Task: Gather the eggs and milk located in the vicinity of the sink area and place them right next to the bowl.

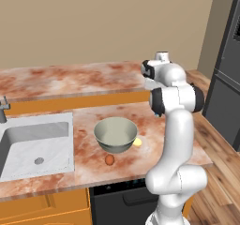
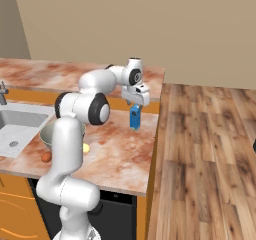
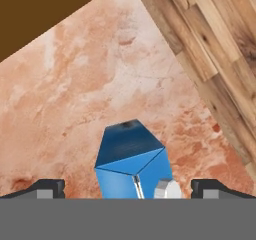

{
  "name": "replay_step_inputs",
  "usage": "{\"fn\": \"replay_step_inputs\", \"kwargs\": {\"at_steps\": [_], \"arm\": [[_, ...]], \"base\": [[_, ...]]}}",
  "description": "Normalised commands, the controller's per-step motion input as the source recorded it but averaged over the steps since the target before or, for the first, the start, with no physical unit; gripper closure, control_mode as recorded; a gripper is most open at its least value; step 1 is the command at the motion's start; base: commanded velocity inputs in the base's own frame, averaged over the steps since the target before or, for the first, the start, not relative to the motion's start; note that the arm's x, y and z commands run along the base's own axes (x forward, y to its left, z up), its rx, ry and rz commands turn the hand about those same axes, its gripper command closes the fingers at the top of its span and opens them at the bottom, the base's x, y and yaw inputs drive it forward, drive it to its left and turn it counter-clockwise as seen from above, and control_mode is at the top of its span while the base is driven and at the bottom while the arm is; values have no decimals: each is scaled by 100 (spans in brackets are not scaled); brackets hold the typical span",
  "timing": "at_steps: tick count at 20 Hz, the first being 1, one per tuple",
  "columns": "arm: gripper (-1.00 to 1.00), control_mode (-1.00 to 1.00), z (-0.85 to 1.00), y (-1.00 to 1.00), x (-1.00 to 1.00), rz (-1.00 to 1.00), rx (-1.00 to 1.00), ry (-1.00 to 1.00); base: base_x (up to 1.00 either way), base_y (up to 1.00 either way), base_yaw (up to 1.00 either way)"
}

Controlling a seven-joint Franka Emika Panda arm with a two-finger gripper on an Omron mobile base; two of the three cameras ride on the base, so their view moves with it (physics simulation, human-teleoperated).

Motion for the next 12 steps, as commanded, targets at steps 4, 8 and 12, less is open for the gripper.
{"fn": "replay_step_inputs", "kwargs": {"at_steps": [4, 8, 12], "arm": [[-100, -100, -28, 0, 0, 0, 0, 5], [-100, -100, -1, 0, -1, 0, 0, 1], [100, -100, -7, 0, 0, 0, 0, 2]], "base": [[0, 0, 0], [0, 0, 0], [0, 0, 0]]}}
